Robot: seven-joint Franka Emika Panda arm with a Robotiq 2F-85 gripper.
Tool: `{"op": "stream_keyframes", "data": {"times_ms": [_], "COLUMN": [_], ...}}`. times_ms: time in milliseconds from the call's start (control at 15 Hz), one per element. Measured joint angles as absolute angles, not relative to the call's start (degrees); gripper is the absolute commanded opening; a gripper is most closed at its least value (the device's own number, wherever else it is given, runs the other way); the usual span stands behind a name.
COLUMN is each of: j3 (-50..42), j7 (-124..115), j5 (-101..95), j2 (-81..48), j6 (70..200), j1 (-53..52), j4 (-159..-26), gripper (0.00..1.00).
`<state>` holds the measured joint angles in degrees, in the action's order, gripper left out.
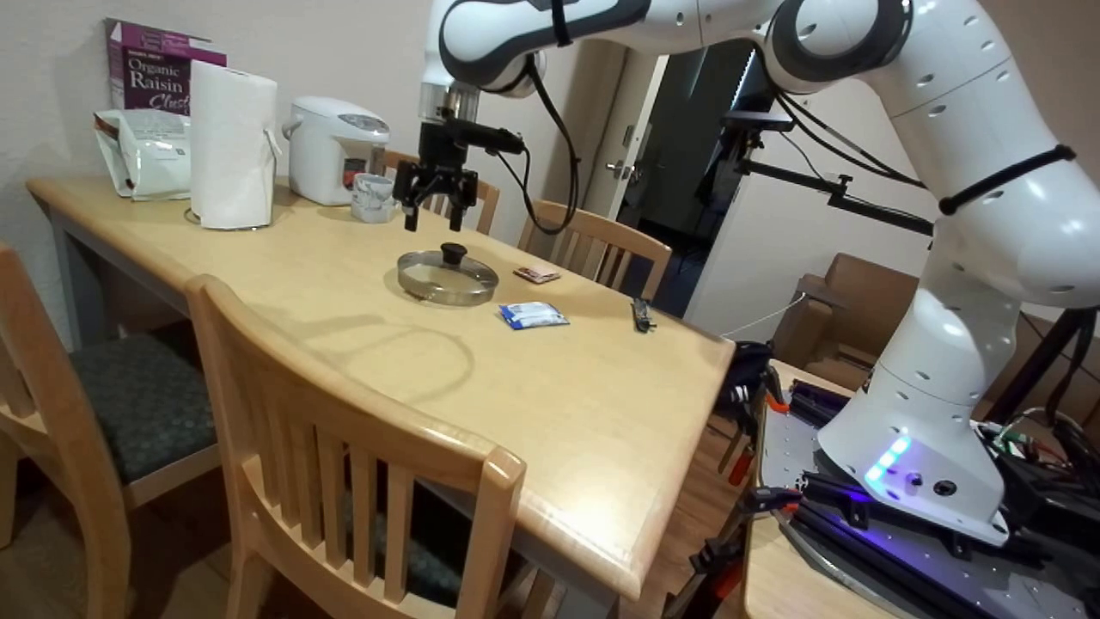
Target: Place the glass lid on top of the white packet
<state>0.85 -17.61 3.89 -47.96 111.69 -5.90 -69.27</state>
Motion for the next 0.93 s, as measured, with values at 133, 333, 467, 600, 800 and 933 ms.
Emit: {"op": "stream_keyframes", "data": {"times_ms": [133,333,467,600,800,933], "j3": [0.47,0.08,-0.13,-0.17,-0.17,-0.15], "j7": [-15.02,-11.83,-10.43,-9.30,-7.83,-6.78], "j5": [2.33,-0.36,-2.05,-3.24,-3.78,-3.78], "j2": [-47.99,-48.03,-48.07,-48.10,-48.14,-48.16], "j6": [109.67,106.22,104.85,104.49,104.45,104.45], "j1": [-6.04,-6.15,-6.24,-6.27,-6.29,-6.29], "j4": [-69.02,-68.26,-67.77,-67.54,-67.43,-67.36], "gripper": [1.00,1.00,1.00,1.00,1.00,1.00]}}
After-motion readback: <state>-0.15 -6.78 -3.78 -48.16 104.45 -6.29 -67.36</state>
